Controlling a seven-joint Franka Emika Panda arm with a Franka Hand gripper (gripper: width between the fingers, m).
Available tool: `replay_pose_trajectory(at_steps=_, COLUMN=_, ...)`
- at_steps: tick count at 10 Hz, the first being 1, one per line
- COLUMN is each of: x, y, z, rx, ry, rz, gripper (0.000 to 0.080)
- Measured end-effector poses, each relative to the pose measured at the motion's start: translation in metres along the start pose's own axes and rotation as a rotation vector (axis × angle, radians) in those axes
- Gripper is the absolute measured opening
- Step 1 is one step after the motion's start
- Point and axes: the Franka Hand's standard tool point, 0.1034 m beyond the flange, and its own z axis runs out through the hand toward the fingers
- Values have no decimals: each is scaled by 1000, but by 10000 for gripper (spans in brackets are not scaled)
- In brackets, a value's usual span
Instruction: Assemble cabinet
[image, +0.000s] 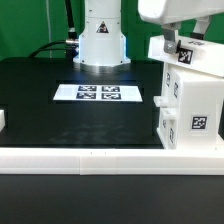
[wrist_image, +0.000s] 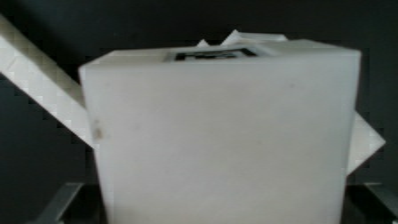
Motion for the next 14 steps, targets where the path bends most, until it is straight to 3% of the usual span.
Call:
replay_pose_trajectory(at_steps=2, x=1, y=-5, z=1, rx=-4, ry=10, rz=201, gripper=563)
replay_pose_trajectory(at_steps=3, x=2, y=-7, z=1, rx=5, ry=10, rz=447, gripper=563)
replay_pose_trajectory(at_steps=7, x=4, y=-16, z=3, rx=13, ry=10, rz=955, gripper=563)
replay_pose_trajectory(at_steps=14, x=10, y=-26, z=6, rx=24, ry=27, rz=1523, gripper=563)
